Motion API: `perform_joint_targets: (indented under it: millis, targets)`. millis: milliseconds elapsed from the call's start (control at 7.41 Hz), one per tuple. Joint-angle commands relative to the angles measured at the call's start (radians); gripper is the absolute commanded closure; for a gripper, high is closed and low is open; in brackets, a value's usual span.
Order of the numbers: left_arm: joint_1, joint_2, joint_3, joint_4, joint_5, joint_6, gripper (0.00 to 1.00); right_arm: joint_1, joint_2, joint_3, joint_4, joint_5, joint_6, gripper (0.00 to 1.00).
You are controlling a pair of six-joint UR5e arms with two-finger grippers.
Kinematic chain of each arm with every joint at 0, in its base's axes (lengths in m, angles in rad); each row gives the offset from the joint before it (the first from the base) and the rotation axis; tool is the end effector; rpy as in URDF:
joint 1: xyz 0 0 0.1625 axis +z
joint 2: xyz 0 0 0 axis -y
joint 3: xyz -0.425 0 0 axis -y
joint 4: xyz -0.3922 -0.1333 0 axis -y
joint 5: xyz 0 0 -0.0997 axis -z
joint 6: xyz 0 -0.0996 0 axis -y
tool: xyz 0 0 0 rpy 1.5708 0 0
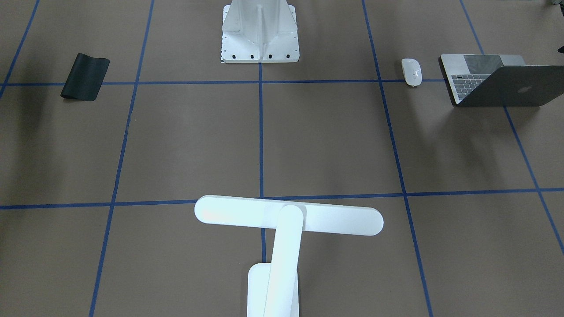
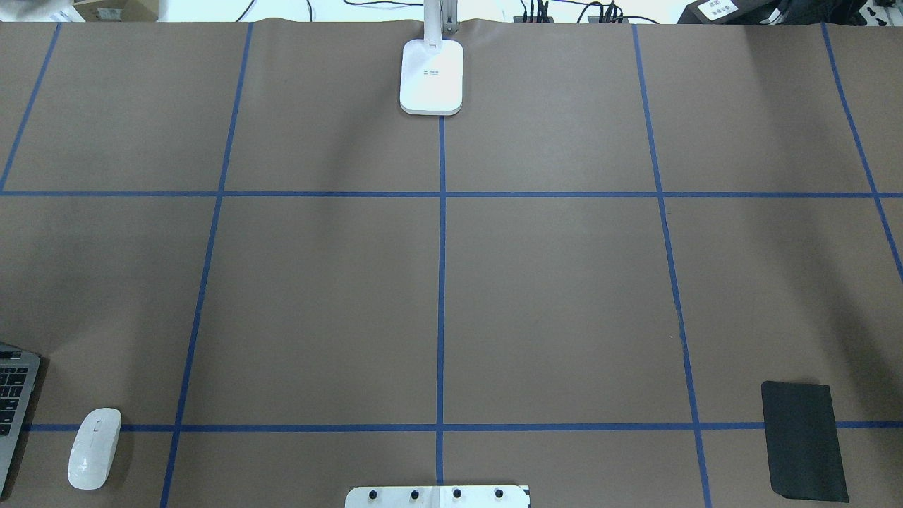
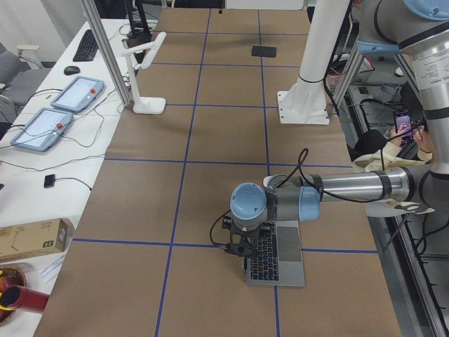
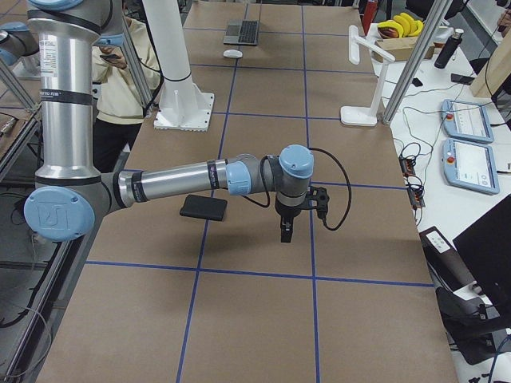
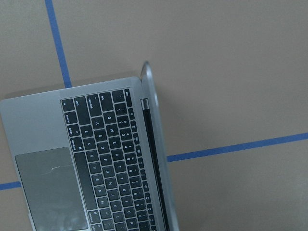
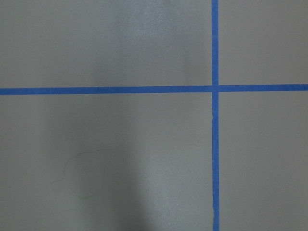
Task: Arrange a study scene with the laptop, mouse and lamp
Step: 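Grasp the silver laptop edge with the left gripper and drag it farther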
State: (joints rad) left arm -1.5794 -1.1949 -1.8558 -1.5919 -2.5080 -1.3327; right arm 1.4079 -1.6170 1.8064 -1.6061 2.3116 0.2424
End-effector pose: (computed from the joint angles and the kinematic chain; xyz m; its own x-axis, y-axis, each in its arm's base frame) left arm -0.0559 -0.3294 0.6592 0.1312 -0.9838 -0.1218 0.5769 0.1757 -0.7977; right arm -0.0119 -0.4798 0.5705 0.7290 0.0186 0.6842 -0.0152 0.9998 -0.0111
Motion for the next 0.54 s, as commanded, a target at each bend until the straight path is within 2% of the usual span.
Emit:
perform_joint_targets:
  millis: [0,405]
  targets:
    - [0.006,0.006,0.003,-0.016,0.000,-0.022,0.00,0.000,0.000,0.005,0.000,0.002,0.000,0.00]
    - [0.010,0.006,0.035,-0.071,0.002,-0.066,0.00,-0.001,0.002,0.005,0.000,0.002,0.000,0.00]
